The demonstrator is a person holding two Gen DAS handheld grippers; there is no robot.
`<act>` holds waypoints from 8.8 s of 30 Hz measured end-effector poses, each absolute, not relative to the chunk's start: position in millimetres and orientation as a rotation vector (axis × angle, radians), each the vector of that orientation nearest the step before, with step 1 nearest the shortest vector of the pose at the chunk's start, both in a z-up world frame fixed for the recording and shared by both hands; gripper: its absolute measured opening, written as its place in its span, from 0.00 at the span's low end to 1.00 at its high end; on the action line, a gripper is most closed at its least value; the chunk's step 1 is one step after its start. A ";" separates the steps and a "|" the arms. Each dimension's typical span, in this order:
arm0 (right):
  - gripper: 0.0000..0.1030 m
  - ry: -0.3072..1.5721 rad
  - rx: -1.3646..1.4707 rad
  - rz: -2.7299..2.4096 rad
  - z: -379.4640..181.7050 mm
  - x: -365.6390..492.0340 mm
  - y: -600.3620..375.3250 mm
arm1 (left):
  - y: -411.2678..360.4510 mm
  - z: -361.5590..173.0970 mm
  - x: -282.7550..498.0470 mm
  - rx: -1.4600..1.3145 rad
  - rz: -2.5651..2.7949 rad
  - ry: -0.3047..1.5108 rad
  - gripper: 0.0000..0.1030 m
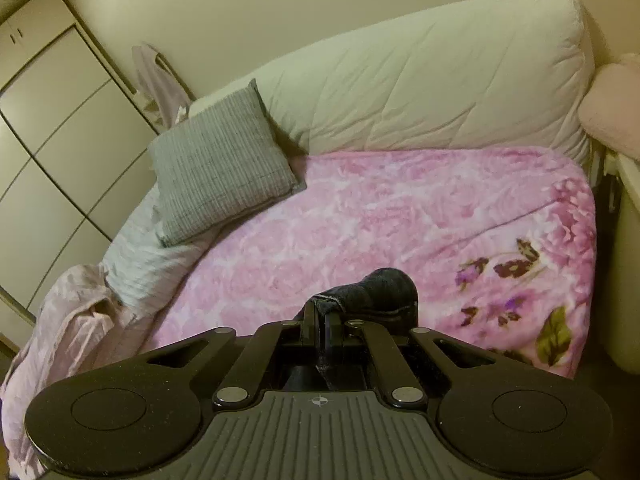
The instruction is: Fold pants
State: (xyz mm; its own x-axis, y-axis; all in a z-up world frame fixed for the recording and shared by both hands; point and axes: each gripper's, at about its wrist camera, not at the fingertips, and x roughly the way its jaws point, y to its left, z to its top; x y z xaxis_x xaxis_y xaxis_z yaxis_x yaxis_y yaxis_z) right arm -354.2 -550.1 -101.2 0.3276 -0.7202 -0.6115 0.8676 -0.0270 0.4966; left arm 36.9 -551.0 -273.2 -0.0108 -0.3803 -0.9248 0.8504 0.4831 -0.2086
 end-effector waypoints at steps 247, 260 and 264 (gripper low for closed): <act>0.04 0.687 1.165 -1.368 -267.2 -290.5 -385.5 | -127.8 -320.6 178.8 -0.122 -0.282 1.039 0.58; 0.05 0.770 1.099 -1.427 -264.6 -265.1 -387.9 | -118.1 -290.0 154.1 0.269 -0.075 0.736 0.04; 0.06 0.772 1.096 -1.436 -264.1 -263.8 -387.3 | -104.0 -298.9 154.4 0.160 -0.168 0.876 0.08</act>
State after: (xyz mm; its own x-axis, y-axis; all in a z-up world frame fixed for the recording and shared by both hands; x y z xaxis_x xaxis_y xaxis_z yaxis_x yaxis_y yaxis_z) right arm -263.8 -387.3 -264.1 0.0466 -0.3718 -0.9271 0.9785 -0.1699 0.1173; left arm 154.4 -104.0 -298.9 0.6291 -0.0806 -0.7732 0.2110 0.9750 0.0701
